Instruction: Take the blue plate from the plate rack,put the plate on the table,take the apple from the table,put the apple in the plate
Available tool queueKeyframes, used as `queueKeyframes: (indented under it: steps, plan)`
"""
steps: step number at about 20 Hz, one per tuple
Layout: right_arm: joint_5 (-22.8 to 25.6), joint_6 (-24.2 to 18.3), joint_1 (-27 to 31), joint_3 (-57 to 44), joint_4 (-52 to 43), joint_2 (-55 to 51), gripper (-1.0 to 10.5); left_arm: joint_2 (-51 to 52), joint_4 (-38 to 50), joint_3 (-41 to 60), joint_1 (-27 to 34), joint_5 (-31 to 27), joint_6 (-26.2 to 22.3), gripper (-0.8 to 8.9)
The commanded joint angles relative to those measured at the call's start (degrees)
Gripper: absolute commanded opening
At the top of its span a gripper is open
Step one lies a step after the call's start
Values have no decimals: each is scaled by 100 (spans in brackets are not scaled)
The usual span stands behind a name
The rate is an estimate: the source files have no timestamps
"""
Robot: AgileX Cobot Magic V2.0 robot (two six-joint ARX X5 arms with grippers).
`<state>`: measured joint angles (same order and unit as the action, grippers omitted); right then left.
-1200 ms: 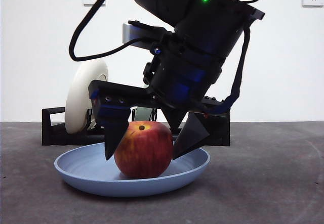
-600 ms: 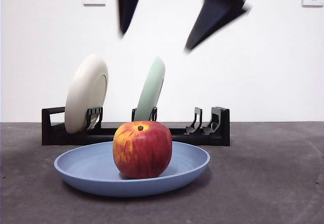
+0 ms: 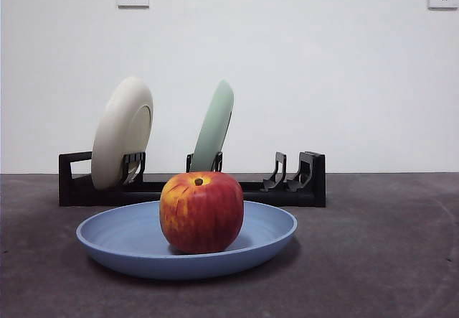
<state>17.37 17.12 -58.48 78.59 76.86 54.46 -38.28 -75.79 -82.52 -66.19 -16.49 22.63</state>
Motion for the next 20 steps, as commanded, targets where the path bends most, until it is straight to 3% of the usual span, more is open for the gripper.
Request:
queueKeyframes:
  steps: [1,6,11,15,20]
  plan:
    - [203,-20,0,-4,192,-138,1,-28,26,35,-13,-2,57,-3]
    - [356,-20,0,-2,184,-177,1,-181,26,35,297,9,55,-3]
    - [389,-20,-2,-2,184,-133,1,-822,26,35,2247,188,42,-3]
    - [391,-20,-2,-2,186,-133,1,-892,490,55,3786,57,-1349,-3]
    - [391,-20,-2,-2,184,-133,1,-385,2695,911,5010,1425,-3915,-3]
